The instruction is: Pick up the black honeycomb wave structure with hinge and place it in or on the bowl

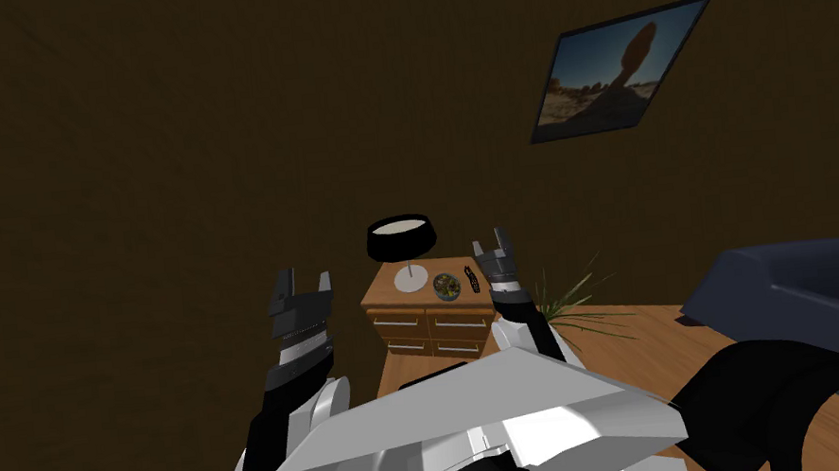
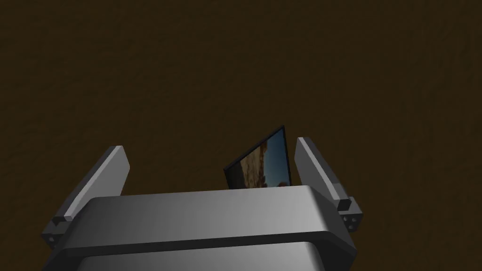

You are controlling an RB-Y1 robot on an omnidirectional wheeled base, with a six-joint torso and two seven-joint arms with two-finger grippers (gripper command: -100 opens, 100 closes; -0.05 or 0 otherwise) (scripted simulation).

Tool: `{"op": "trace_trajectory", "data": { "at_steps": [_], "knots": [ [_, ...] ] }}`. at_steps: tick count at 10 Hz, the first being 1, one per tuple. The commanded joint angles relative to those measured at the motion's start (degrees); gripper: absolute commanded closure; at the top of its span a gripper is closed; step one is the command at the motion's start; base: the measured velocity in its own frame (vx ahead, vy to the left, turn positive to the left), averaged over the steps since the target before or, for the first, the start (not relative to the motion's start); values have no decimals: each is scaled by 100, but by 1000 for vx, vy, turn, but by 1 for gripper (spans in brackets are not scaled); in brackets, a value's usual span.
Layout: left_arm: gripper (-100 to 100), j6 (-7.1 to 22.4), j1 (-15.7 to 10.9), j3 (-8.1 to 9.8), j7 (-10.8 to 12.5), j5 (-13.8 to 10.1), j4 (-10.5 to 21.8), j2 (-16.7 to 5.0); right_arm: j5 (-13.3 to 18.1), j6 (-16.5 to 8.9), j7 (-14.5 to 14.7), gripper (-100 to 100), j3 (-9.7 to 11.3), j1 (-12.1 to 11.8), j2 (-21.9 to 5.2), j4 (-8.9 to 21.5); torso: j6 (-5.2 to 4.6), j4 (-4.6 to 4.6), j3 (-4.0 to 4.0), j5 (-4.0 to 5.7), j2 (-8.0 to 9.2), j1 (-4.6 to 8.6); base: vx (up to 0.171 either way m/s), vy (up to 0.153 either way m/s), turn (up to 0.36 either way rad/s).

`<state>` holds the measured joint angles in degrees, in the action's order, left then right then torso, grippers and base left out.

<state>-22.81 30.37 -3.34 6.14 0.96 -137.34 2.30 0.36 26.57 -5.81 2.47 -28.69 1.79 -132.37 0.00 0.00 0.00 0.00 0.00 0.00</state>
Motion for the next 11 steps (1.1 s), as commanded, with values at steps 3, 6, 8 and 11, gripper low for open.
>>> {"op": "trace_trajectory", "data": {
  "at_steps": [3, 6, 8, 11],
  "knots": [
    [0, 0, 0, 0, 0, 0, 0, 0, 133, -123, 193, -100, 144, 59, -579, 109, 1, -1, 3, 3, 6, 16, -22, -41, 98],
    [0, 0, 0, 0, 0, 0, 0, 0, 271, -248, 399, -100, 294, 111, -1024, 224, 1, -2, 5, 5, 8, 21, -25, -53, 89],
    [0, 0, 0, 1, 0, 0, 0, 0, 355, -323, 526, -100, 386, 141, -1345, 295, -1, -2, 6, 6, 11, 24, -31, -60, 98],
    [0, 0, 0, 1, 0, 0, 0, -1, 549, -492, 826, -100, 595, 206, -1876, 459, -2, -3, 8, 8, 14, 31, -46, -77, 132]
  ]
}}
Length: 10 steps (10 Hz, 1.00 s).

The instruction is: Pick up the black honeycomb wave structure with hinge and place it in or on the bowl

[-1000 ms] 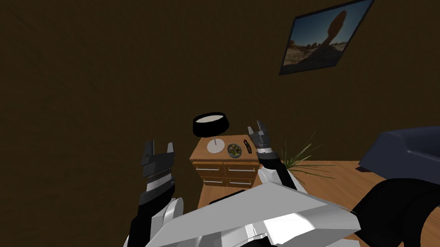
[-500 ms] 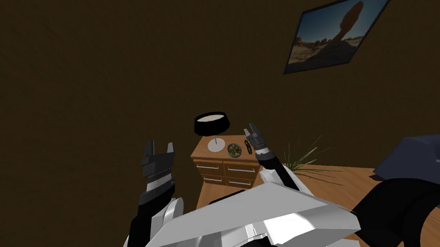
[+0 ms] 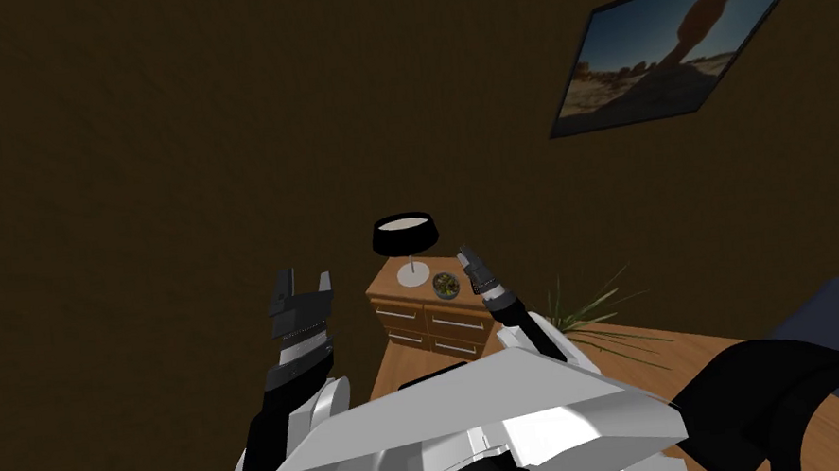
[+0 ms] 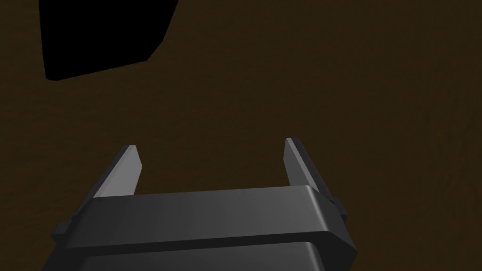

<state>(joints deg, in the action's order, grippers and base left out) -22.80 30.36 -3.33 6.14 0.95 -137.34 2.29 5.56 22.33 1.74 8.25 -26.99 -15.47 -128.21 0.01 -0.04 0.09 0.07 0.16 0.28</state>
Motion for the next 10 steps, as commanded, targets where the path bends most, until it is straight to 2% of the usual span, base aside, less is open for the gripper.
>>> {"op": "trace_trajectory", "data": {
  "at_steps": [1, 2, 3, 4, 5, 6, 7, 8, 9, 10],
  "knots": [
    [0, 0, 0, 0, 0, 0, 0, 0, 29, -69, 72, -100, 16, 36, -238, 44, 0, 0, 0, 0, 0, 0, -36, -52, 87],
    [0, 0, 1, 0, 0, 0, 0, 0, 137, -162, 244, -100, 131, 70, -429, 136, -2, 0, -2, -1, -4, -5, -38, -64, 140],
    [0, 0, 0, 0, 0, 0, 0, 0, 137, -162, 244, -100, 131, 70, -542, 136, 0, 1, -3, 0, -6, -1, -32, -55, 89],
    [0, 0, 1, 0, 0, 0, 0, 0, 252, -259, 430, -100, 251, 105, -739, 235, -3, 1, -4, -1, -7, -4, -35, -71, 133],
    [0, 0, 0, 0, 0, 0, 0, 0, 252, -259, 430, -100, 251, 105, -854, 235, -1, 1, -3, 0, -6, 1, -25, -58, 99],
    [0, 0, 1, 0, 0, 0, 0, 0, 373, -360, 629, -100, 376, 141, -1041, 340, -2, 2, -5, 0, -10, -3, -40, -52, 191],
    [0, 0, 0, 0, 0, 0, 0, 0, 373, -360, 629, -100, 376, 141, -1171, 340, 0, 2, -4, -1, -7, -5, -44, -50, 102],
    [0, 0, 1, 0, 0, 0, 0, 0, 498, -464, 840, -100, 503, 178, -1365, 450, -3, 1, -3, -1, -6, -6, -44, -58, 185],
    [0, 0, 0, 0, 0, 0, 0, 0, 498, -464, 840, -100, 503, 178, -1492, 450, 0, 1, -3, -1, -6, -3, -40, -58, 92],
    [0, 0, 1, 0, 0, 0, 0, 0, 628, -570, 1063, -100, 632, 214, -1685, 566, -4, 1, -3, 0, -6, -3, -50, -63, 188]
  ]
}}
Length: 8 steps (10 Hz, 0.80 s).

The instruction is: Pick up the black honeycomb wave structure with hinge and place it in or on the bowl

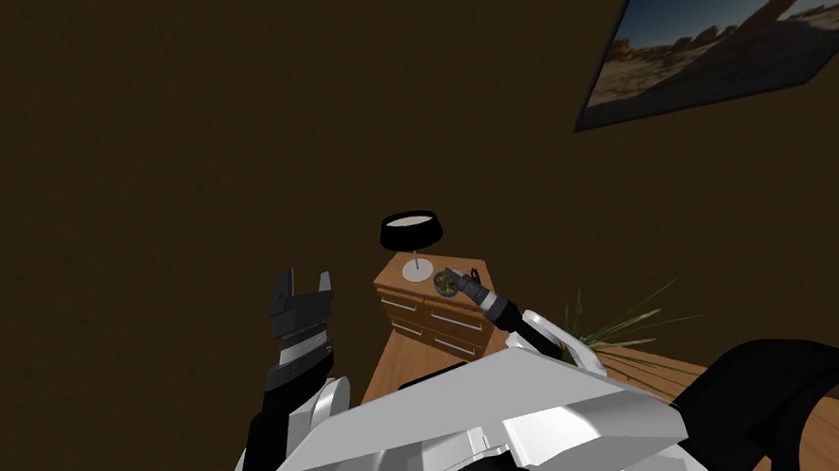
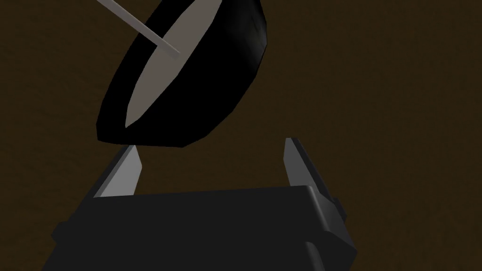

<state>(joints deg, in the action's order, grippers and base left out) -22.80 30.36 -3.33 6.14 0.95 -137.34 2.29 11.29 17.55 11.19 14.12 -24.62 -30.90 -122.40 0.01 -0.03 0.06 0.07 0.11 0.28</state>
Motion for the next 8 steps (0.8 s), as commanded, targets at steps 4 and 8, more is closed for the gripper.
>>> {"op": "trace_trajectory", "data": {
  "at_steps": [4, 8],
  "knots": [
    [0, 0, 1, 0, 0, 0, 0, 0, 326, -307, 597, -100, 304, 48, -774, 229, -4, 0, -2, -1, -5, -3, -40, -56, 147],
    [0, 0, 1, 0, 0, 0, 0, 0, 605, -521, 1097, -100, 561, 112, -1423, 491, -5, 1, -4, -1, -8, -5, -40, -48, 140]
  ]
}}
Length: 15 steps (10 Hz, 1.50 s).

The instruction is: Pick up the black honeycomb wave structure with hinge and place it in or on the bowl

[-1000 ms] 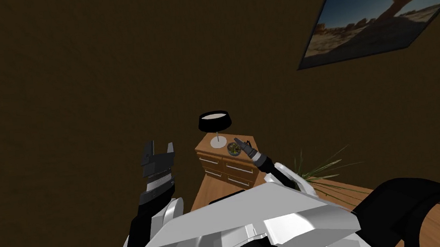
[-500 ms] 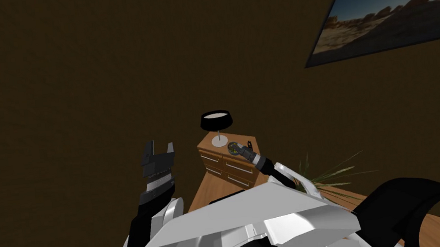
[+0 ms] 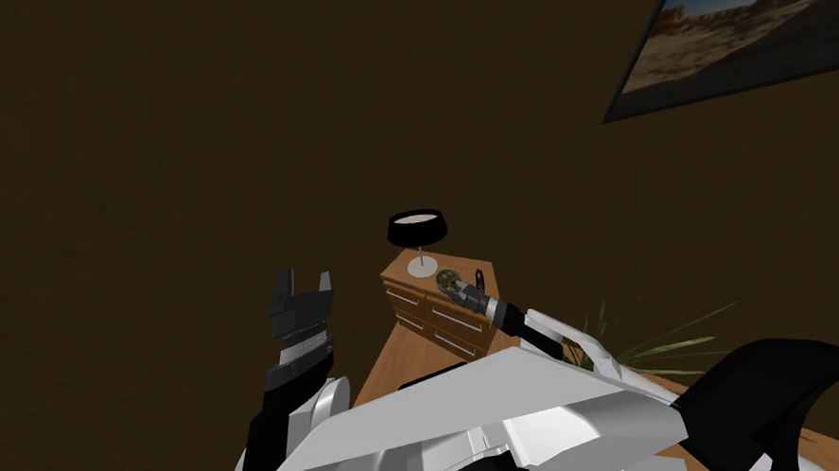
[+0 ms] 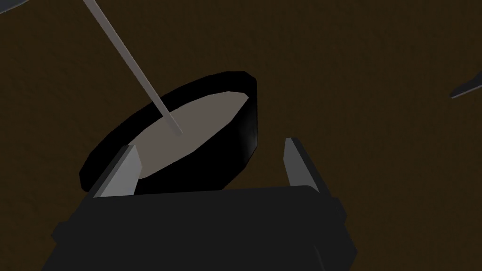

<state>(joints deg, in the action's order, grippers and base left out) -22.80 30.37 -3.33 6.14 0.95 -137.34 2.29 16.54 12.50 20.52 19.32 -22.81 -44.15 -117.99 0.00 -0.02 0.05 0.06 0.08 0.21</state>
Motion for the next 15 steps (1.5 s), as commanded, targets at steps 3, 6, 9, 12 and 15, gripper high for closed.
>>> {"op": "trace_trajectory", "data": {
  "at_steps": [3, 6, 9, 12, 15],
  "knots": [
    [0, 0, 0, 0, 0, 0, 0, 0, 220, -123, 454, -100, 168, -40, -544, 186, -1, 0, -1, 1, -3, 4, -37, -44, 139],
    [0, 0, 1, 1, 0, 0, 0, 0, 503, -327, 949, -100, 408, 11, -1064, 464, -4, 2, -6, 0, -12, -1, -28, -36, 167],
    [0, 0, 1, 0, 0, 0, 0, 0, 643, -426, 1305, -100, 522, 32, -1422, 606, -2, 2, -5, -1, -10, -3, -29, -30, 128],
    [0, 0, 2, 1, 0, 0, 0, 0, 917, -612, 1806, -100, 730, 66, -1924, 890, -6, 2, -7, 0, -14, -3, -24, -31, 164],
    [0, 0, 1, 0, 0, 0, 0, 0, 1050, -699, 2185, -100, 824, 80, -2196, 1032, -3, 2, -7, 0, -14, -3, -22, -28, 113]
  ]
}}
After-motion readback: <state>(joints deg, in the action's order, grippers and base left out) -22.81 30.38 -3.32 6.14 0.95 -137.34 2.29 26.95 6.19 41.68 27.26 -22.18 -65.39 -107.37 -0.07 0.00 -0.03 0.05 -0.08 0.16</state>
